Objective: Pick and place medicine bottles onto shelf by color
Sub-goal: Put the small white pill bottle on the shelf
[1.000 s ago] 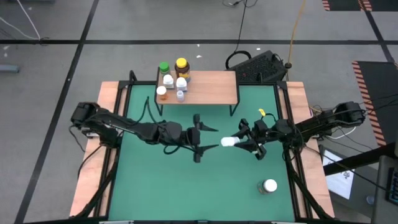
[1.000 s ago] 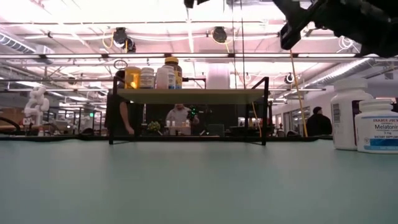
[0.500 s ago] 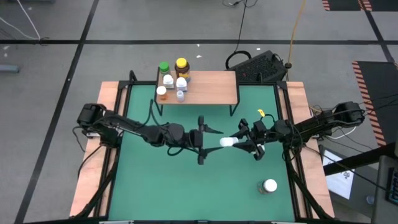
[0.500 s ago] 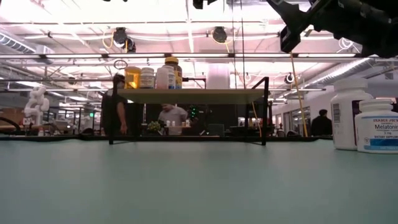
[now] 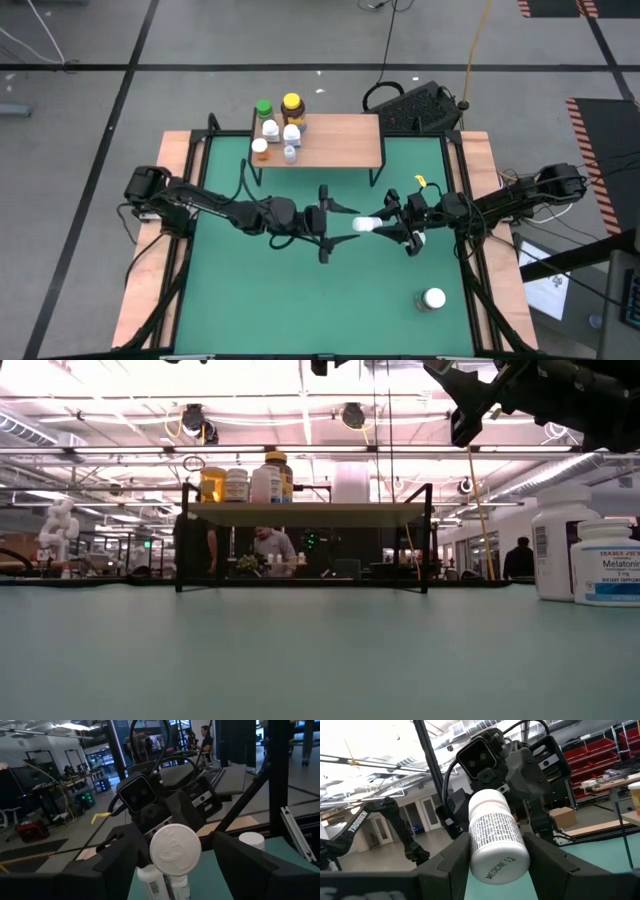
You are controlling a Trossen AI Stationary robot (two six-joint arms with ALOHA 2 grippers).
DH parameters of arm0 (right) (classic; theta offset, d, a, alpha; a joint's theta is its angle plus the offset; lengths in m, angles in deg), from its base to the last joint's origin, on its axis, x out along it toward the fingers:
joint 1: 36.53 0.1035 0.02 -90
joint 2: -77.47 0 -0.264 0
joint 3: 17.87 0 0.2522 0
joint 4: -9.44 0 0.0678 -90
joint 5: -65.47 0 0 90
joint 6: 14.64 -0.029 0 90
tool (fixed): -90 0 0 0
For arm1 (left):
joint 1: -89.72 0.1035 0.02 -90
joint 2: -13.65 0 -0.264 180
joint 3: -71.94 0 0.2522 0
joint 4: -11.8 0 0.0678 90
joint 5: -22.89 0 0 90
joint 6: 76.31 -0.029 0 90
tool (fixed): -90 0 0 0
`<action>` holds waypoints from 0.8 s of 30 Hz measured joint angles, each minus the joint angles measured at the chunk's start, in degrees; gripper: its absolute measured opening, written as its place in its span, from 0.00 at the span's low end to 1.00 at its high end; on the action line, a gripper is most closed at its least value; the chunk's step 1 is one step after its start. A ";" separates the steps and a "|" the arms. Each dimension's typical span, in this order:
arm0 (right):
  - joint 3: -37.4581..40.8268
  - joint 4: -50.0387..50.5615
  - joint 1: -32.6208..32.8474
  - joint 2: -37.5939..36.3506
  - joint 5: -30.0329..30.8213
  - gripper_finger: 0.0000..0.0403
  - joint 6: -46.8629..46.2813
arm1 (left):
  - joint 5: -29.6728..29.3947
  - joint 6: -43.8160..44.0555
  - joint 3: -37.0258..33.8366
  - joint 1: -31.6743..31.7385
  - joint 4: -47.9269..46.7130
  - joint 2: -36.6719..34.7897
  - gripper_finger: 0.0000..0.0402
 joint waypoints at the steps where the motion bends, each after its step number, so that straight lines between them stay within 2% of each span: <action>1: 0.00 0.00 0.00 0.00 0.00 0.40 0.00 | 0.01 0.13 0.00 0.07 0.06 0.04 0.65; 17: 0.00 -0.64 0.00 0.02 -0.07 0.40 0.20 | 0.11 2.12 -0.02 0.52 1.98 1.65 0.65; 24: 0.00 -0.53 0.00 0.02 -0.05 0.40 0.20 | 0.20 2.94 0.00 0.92 3.46 2.56 0.54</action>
